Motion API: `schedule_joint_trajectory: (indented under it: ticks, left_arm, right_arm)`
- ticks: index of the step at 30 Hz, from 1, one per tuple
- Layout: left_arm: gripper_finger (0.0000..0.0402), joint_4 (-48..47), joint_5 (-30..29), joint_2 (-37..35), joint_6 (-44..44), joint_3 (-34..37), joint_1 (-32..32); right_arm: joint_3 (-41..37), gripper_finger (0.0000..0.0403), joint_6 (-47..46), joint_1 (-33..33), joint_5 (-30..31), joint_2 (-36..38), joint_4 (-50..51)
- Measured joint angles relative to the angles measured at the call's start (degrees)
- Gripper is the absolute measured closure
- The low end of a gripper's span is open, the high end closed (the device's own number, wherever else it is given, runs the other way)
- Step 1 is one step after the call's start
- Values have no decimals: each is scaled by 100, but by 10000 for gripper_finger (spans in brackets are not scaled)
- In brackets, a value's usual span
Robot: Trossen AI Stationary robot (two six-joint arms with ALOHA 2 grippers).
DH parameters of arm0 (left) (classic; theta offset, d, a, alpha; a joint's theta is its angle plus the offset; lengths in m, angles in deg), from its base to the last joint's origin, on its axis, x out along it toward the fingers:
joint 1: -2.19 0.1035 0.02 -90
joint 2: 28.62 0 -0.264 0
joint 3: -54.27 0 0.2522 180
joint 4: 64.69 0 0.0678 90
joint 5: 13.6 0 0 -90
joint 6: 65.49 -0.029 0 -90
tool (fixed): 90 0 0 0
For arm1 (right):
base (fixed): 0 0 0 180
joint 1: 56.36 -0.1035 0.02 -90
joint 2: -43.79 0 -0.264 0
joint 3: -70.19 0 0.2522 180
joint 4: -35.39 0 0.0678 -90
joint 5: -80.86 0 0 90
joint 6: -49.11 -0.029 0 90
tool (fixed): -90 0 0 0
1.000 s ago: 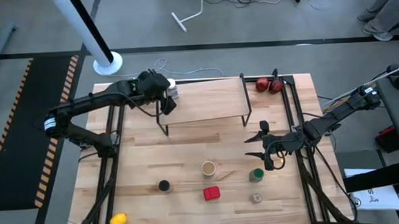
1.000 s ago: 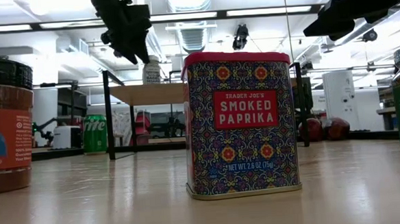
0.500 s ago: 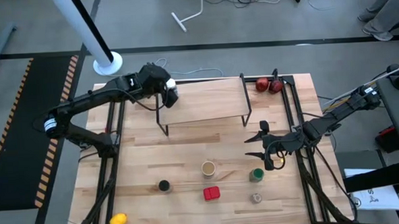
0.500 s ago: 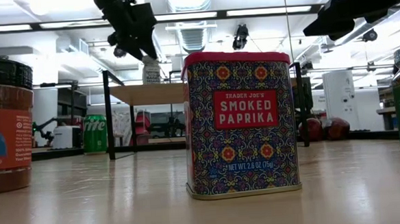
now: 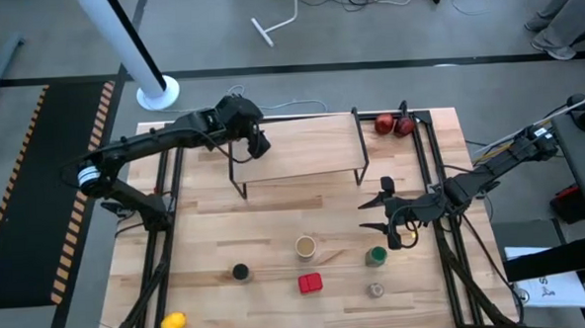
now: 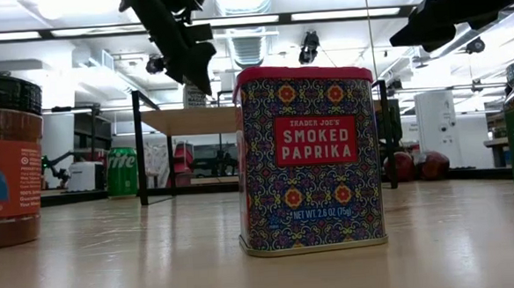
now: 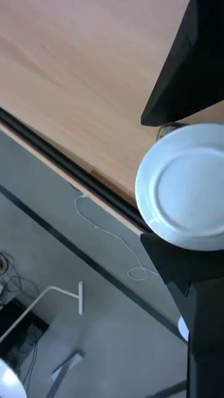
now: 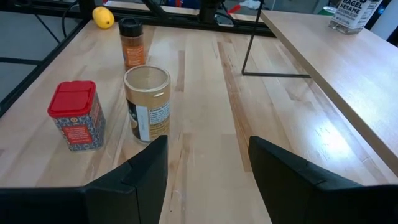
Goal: Shelf spices
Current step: Remove the white seasoning bottle from the shelf
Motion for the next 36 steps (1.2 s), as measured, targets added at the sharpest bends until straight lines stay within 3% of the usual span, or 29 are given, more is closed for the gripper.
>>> schedule_joint_trajectory:
  ticks: [5,10,19,29,36]
  left_arm:
    - [151,18,-83,-42,-80,-7,1]
    - [219,-51,-53,-50,-60,-18,1]
    - [224,-235,190,-78,167,-39,7]
    - [224,-1049,2014,-454,626,-418,-14]
    - [224,-1124,2523,-782,960,-485,-559]
  right_arm:
    - [0,204,26,0,1,0,4]
    - [0,204,26,0,1,0,3]
    - [0,204,24,0,1,0,0]
    - [0,204,-16,0,1,0,6]
    - [0,204,-106,0,1,0,36]
